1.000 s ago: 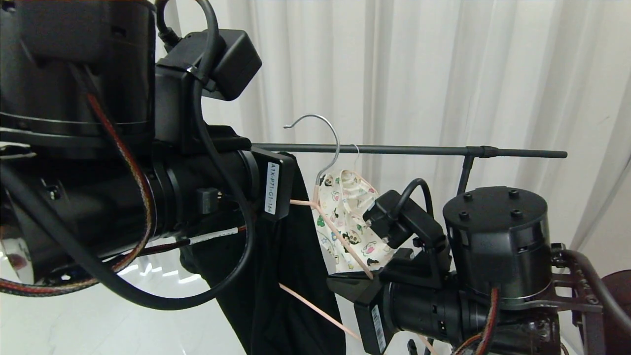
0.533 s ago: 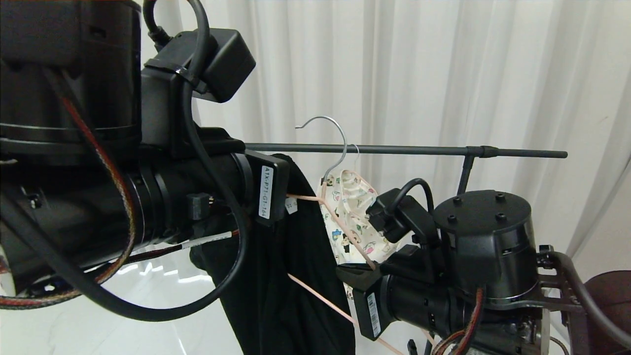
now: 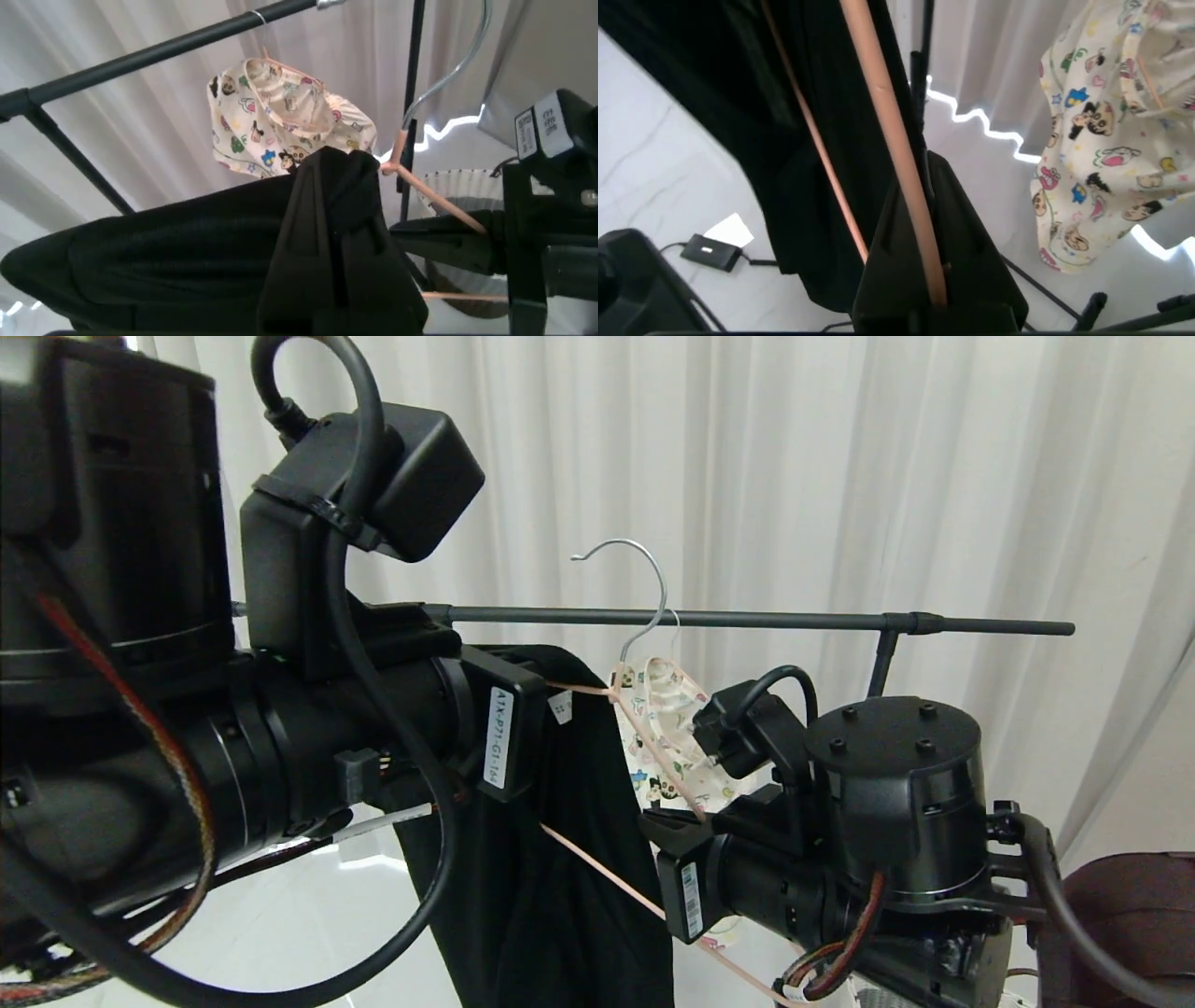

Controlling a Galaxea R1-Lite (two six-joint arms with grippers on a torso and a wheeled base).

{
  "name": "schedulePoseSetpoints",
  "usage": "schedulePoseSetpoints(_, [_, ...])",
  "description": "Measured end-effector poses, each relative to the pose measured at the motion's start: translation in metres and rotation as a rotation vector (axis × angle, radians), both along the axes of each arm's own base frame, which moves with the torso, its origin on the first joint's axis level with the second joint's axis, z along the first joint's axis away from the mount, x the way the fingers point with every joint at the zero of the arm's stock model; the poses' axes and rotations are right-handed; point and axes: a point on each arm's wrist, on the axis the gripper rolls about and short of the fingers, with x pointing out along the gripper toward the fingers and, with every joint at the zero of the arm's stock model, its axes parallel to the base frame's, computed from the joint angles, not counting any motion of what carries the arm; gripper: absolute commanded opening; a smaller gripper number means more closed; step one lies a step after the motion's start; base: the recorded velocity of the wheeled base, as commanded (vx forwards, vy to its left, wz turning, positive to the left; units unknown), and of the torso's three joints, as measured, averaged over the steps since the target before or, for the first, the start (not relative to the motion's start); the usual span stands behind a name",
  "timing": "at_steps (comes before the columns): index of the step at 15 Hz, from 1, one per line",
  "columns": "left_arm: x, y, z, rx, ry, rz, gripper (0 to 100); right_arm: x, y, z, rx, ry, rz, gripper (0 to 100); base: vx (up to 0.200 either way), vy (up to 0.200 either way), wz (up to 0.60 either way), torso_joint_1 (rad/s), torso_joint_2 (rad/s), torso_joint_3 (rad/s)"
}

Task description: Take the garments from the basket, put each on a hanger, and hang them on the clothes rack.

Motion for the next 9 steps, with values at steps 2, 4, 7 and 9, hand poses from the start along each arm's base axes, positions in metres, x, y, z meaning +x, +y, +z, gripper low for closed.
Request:
schedulePoseSetpoints(2, [0.001,0.002,0.001,-0.027,-0.028,0.007,100,0.005,-0.003,0.001,0.001,-0.006,-0.027,0,0.0,0.0,0.0,0.0,0.0,0.0])
schedulePoseSetpoints(4, [0.002,0.008,0.003,-0.015,-0.053,0.02,100,0.012,-0.009,0.003,0.003,-0.015,-0.052,0,0.0,0.0,0.0,0.0,0.0,0.0])
schedulePoseSetpoints(7, [0.0,0.018,0.004,-0.009,-0.068,0.041,100,0.019,-0.016,0.009,0.022,-0.044,-0.079,0,0.0,0.0,0.0,0.0,0.0,0.0])
schedulePoseSetpoints(9, [-0.004,0.024,0.001,0.0,-0.07,0.043,100,0.025,-0.019,0.014,0.037,-0.084,-0.093,0,0.0,0.0,0.0,0.0,0.0,0.0])
